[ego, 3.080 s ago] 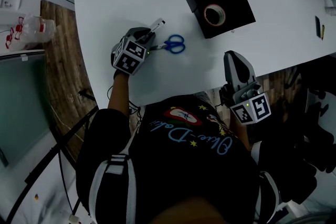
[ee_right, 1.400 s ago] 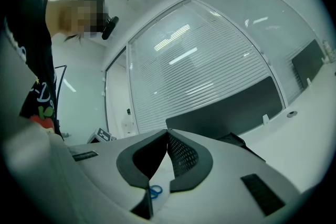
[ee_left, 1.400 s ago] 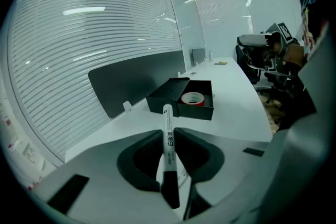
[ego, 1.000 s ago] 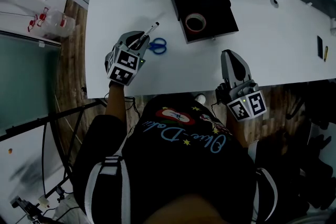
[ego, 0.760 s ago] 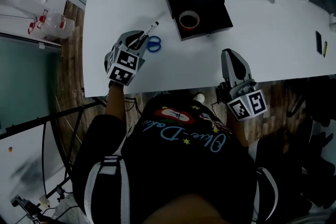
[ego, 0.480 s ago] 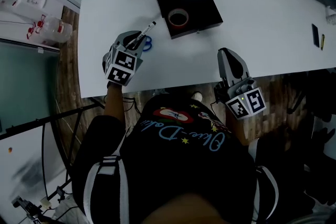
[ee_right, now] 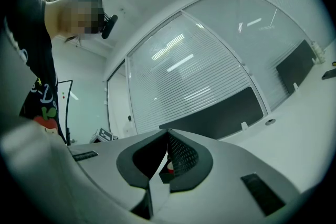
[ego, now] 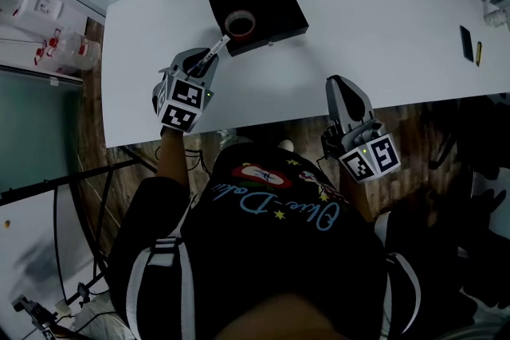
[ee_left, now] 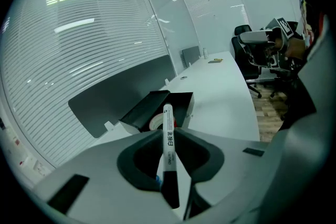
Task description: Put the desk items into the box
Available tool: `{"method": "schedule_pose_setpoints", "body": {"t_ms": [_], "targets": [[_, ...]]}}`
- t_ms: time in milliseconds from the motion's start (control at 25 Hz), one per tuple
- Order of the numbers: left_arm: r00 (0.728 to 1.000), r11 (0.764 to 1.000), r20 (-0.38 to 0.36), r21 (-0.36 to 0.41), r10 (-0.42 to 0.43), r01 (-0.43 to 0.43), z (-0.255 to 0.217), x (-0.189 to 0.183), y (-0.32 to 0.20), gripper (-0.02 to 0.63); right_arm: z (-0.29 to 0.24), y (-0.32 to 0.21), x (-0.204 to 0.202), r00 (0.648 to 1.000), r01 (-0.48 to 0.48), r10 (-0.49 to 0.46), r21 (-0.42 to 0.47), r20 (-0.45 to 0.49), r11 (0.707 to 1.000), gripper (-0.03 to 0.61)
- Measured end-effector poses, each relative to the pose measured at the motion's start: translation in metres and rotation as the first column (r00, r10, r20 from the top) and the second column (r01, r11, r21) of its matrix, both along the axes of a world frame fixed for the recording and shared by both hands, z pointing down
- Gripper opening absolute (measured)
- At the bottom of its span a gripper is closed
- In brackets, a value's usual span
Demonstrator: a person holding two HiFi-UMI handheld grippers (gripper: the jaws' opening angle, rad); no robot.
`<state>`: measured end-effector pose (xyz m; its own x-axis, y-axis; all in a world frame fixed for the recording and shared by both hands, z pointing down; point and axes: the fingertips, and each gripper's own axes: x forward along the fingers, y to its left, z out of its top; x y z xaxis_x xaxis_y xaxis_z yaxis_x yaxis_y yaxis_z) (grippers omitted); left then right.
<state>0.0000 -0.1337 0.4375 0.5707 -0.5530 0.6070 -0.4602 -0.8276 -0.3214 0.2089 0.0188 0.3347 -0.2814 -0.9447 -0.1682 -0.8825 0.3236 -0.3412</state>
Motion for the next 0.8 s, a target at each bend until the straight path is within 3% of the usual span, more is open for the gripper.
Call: {"method": "schedule_pose_setpoints", "body": {"t_ms": [320, 800], "targets": [[1.000, 1.000, 0.000, -0.005, 0.025, -0.025, 0.005, 0.023, 0.011, 0.097, 0.006, 0.005, 0.016, 1.000, 0.002, -0.002, -0.012, 0.008, 1.000, 0.031], [0.993, 0.994, -0.034, -0.021, 0.109, -0.110, 0.011, 0.071, -0.024, 0.097, -0.003, -0.022, 0.032, 1.000, -0.029, 0.029, -0.029, -0.004, 0.999, 0.031]]}}
